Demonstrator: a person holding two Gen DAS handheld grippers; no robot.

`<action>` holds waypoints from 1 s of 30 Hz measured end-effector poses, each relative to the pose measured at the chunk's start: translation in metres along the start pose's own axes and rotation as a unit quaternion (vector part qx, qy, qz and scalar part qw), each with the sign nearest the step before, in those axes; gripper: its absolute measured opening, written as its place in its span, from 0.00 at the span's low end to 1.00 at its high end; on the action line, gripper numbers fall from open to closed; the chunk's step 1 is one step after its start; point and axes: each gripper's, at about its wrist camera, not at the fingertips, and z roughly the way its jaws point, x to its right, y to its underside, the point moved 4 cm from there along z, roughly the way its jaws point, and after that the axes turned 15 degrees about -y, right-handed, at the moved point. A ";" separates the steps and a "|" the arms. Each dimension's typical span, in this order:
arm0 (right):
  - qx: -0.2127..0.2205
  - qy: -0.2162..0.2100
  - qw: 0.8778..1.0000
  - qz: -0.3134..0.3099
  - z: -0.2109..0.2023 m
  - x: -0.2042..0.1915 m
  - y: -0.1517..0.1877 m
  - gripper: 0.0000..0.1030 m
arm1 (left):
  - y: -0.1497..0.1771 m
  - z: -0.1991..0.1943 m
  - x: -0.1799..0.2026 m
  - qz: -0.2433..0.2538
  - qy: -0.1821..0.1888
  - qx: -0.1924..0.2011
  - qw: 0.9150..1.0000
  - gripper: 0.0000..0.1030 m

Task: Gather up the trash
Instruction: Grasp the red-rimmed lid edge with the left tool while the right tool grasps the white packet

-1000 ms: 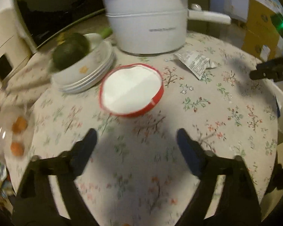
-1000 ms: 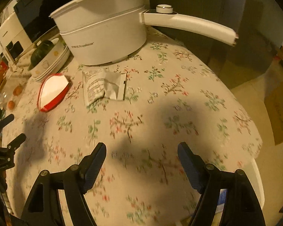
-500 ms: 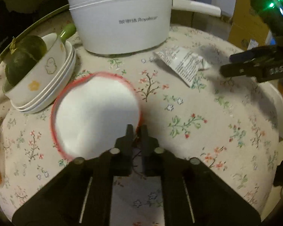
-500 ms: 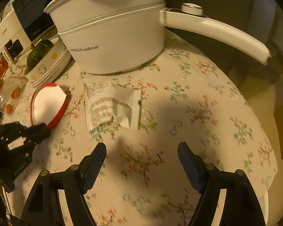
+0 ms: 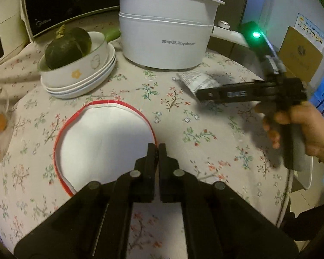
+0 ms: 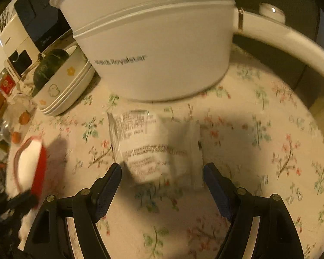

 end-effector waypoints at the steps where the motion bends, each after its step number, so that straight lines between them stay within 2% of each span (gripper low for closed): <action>1: -0.002 0.011 1.000 -0.008 0.002 -0.002 -0.001 0.77 | 0.000 -0.002 0.000 0.001 -0.003 -0.001 1.000 0.03; 4: -0.001 0.040 0.999 -0.031 0.003 -0.004 0.000 0.60 | 0.004 -0.013 -0.001 -0.011 -0.002 -0.004 1.000 0.03; 5: 0.001 0.040 0.999 -0.034 0.002 -0.004 0.000 0.41 | 0.005 -0.016 -0.001 -0.013 -0.002 -0.003 1.000 0.03; 7: 0.001 0.028 0.999 -0.030 -0.002 -0.002 0.003 0.19 | 0.007 -0.022 -0.002 -0.015 -0.003 -0.003 1.000 0.03; 8: -0.001 0.024 0.999 -0.023 -0.005 0.000 0.005 0.15 | 0.008 -0.024 -0.003 -0.015 -0.003 -0.003 1.000 0.03; 13: -0.003 0.015 1.000 -0.013 -0.029 0.007 0.026 0.09 | 0.014 -0.041 -0.002 -0.025 -0.007 -0.003 1.000 0.03; 21: 0.006 0.006 1.000 -0.023 -0.083 0.001 0.066 0.08 | 0.025 -0.075 0.006 -0.043 0.000 0.003 0.999 0.03; 30: 0.009 0.005 0.999 -0.041 -0.149 -0.007 0.105 0.08 | 0.042 -0.114 0.027 -0.057 0.026 0.011 0.998 0.03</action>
